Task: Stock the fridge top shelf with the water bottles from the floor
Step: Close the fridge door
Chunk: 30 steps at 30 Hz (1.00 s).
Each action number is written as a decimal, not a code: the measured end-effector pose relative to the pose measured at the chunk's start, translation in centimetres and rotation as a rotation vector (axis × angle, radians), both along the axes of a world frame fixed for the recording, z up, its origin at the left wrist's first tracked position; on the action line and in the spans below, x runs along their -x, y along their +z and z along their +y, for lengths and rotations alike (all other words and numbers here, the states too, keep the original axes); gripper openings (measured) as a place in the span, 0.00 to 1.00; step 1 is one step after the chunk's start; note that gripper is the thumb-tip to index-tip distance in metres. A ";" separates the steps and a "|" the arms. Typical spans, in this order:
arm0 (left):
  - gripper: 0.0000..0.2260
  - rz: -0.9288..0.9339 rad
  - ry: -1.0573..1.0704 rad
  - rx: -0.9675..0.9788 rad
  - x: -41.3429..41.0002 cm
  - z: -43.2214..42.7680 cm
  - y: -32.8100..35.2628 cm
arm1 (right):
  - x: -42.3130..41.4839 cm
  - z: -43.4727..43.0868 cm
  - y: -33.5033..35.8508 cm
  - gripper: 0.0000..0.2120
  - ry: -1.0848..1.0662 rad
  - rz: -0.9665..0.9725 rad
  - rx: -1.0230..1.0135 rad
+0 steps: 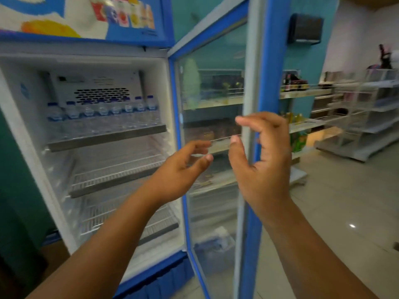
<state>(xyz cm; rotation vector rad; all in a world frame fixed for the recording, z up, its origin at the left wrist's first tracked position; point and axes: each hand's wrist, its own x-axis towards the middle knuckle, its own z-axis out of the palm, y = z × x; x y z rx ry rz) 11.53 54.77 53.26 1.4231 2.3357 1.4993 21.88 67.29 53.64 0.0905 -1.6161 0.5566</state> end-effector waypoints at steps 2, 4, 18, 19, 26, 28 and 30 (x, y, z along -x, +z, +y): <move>0.18 -0.004 -0.022 -0.011 -2.2 2.1 0.0 | -0.3 2.2 -0.9 0.22 -0.063 -0.064 0.119; 0.18 -0.004 -0.020 -0.018 -3.6 3.2 -0.4 | -0.1 3.6 -1.6 0.29 0.051 -0.275 0.302; 0.26 -0.065 0.230 -0.063 -4.0 -5.6 -1.5 | 2.2 -1.1 -3.6 0.27 0.471 -0.515 0.172; 0.27 -0.082 0.244 -0.094 -3.5 -6.6 -1.7 | 3.0 -2.0 -3.8 0.26 0.503 -0.516 0.127; 0.23 -0.148 0.523 -0.321 1.5 -14.5 -2.9 | 12.0 -9.3 -4.5 0.19 0.725 -0.581 -0.135; 0.22 -0.154 0.604 -0.346 4.3 -17.2 -3.1 | 15.7 -11.6 -5.0 0.21 0.672 -0.572 -0.190; 0.21 -0.152 0.652 -0.360 7.4 -19.9 -3.5 | 19.5 -13.8 -5.1 0.23 0.602 -0.557 -0.191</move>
